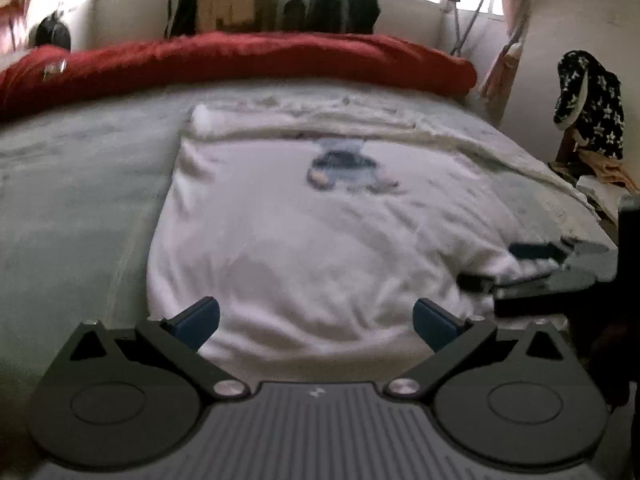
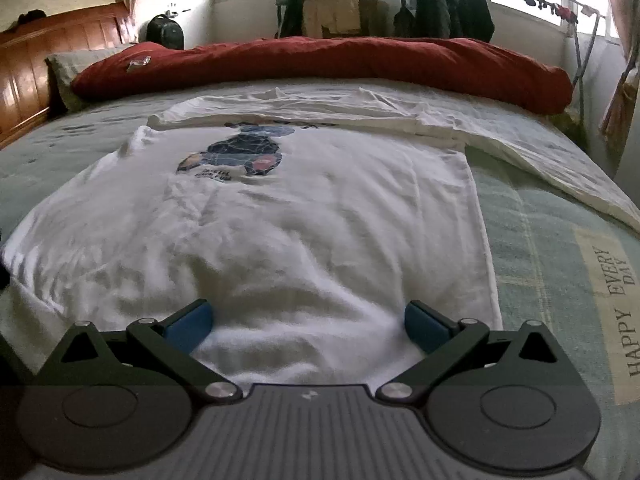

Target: Fold clothes

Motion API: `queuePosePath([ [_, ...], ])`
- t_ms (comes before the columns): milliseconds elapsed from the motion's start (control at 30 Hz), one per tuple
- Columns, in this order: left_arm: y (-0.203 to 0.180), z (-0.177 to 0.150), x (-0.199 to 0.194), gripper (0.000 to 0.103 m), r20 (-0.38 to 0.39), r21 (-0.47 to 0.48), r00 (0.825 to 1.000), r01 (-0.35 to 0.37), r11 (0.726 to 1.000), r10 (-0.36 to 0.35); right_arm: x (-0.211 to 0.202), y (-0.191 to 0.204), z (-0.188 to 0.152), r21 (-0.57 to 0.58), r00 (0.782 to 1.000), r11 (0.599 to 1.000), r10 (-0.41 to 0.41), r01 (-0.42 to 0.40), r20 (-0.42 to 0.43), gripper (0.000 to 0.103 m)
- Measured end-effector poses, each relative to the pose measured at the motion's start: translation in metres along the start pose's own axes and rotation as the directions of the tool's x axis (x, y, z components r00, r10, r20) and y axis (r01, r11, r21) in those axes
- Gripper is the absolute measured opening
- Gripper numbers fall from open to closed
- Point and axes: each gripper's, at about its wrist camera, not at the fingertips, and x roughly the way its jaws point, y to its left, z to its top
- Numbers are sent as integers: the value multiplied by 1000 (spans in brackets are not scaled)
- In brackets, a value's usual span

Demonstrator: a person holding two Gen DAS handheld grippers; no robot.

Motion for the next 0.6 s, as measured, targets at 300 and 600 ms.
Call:
queuePosePath([
  [300,-2,66,44,102,70,96,988,129,987,-136,-6,5,-10,-19,998,999,-29,30,48,103],
  [600,9,91,140,102,-66,171,976,215,962,-207,-8,10,-11,-2,996,997,-71,71,56,103],
])
